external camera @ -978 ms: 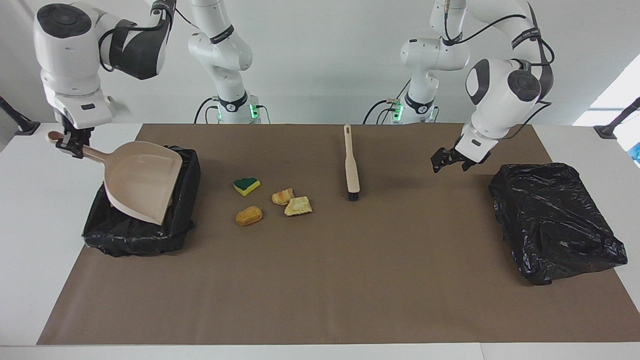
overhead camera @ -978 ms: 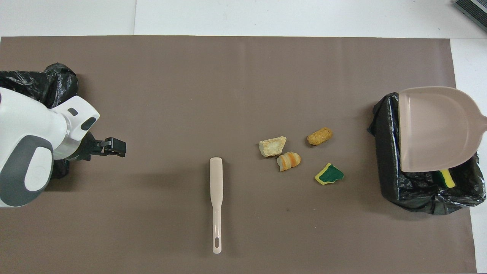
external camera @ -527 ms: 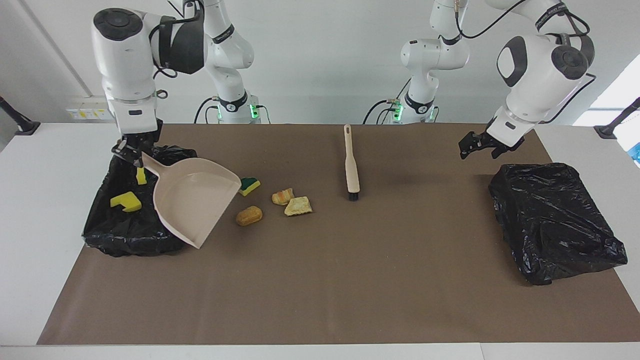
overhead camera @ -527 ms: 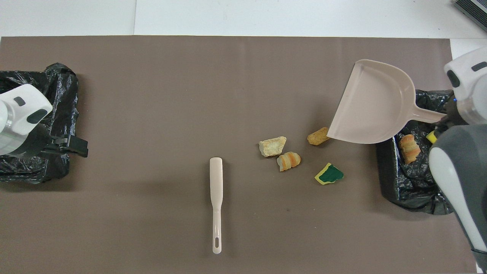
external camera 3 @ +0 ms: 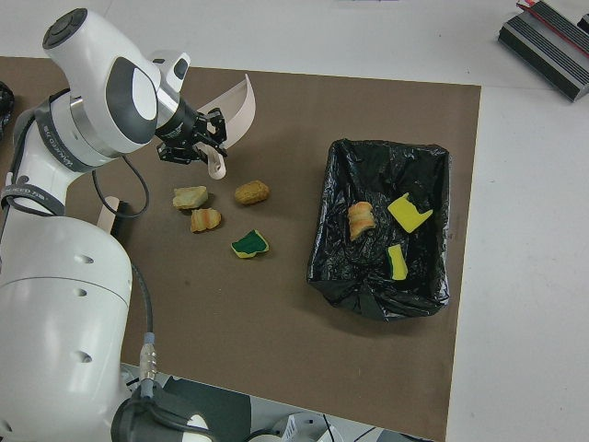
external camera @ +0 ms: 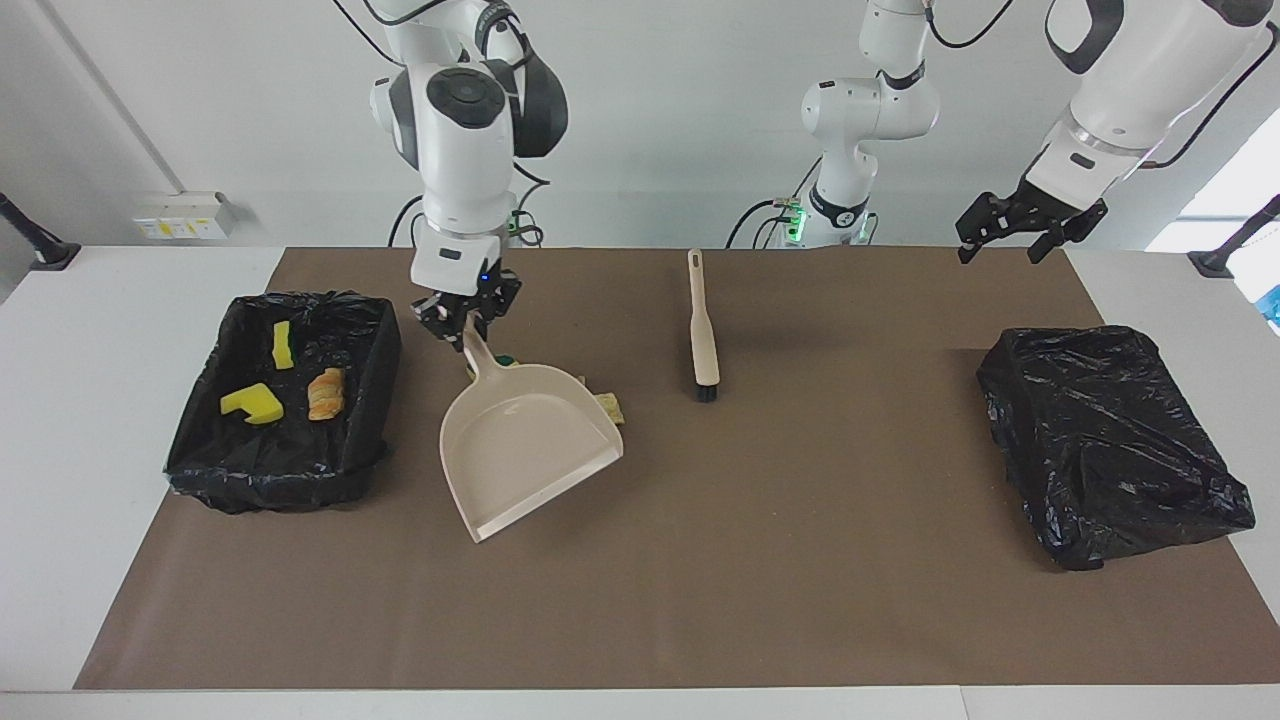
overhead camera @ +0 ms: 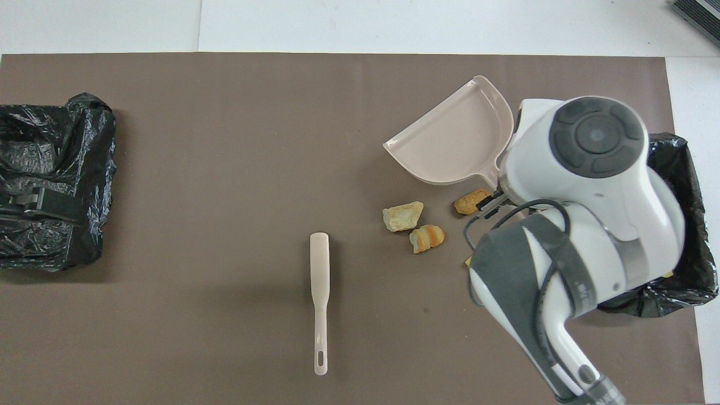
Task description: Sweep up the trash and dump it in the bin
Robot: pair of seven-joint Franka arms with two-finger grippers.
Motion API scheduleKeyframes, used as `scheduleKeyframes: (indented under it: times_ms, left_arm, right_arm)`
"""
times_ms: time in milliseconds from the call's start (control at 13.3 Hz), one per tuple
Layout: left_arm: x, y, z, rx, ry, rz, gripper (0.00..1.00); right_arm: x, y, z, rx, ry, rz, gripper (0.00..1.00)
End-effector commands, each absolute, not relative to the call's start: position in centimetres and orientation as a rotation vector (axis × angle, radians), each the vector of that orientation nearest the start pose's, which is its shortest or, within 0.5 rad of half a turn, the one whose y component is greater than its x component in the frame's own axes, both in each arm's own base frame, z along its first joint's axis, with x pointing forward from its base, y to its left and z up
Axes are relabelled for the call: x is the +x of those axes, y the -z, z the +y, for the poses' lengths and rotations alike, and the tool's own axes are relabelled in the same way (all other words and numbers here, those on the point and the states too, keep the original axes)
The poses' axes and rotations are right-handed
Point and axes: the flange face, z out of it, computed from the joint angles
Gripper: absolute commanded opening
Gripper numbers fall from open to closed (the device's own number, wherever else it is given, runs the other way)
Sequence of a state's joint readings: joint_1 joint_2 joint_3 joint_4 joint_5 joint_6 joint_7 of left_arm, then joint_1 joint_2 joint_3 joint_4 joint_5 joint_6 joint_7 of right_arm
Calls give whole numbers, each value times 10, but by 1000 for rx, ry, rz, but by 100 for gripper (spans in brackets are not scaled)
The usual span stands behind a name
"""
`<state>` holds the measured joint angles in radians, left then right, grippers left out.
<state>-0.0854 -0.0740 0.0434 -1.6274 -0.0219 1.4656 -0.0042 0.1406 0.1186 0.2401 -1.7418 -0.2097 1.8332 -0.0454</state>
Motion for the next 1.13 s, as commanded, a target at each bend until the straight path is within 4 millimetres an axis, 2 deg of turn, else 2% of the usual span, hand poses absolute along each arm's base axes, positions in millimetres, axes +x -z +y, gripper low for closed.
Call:
scheduleKeyframes:
  times_ms: [0,226,301,451,527,602,677,827,903,978,1053]
  left_arm:
    - [509,-648,-25,-3143,-124,95,100]
    - [508,-649,-33,-3144,-109,117,100]
    - [508,-650,-24,-3150,-97,96,100]
    - [509,-644,-7,-3155,-85,67,100]
    - [509,-645,-5,-3156,-77,74,100]
    - [509,-645,-7,-3155,-77,79,100]
    - [508,-644,-7,-3155,-87,82,100]
    - [507,-644,-5,-3155,-87,84,100]
    - [507,-644,-5,-3155,-87,103,100]
    - [507,-644,-5,-3155,-87,106,100]
    - [507,-644,-5,-3155,-87,106,100]
  right_arm:
    - [571,-482,239,-3167,60,-430,0]
    - [569,-447,310,-3146,57,-190,0]
    - [573,-442,337,-3134,65,-113,0]
    - [586,-429,375,-3100,70,49,0]
    - [584,-419,404,-3077,86,89,0]
    - [585,-404,425,-3058,95,151,0]
    - [586,-386,441,-3047,100,177,0]
    - [592,-370,445,-3052,123,171,0]
    - [592,-369,445,-3056,136,164,0]
    - [591,-369,446,-3062,136,170,26]
    - [587,-371,448,-3079,145,180,99]
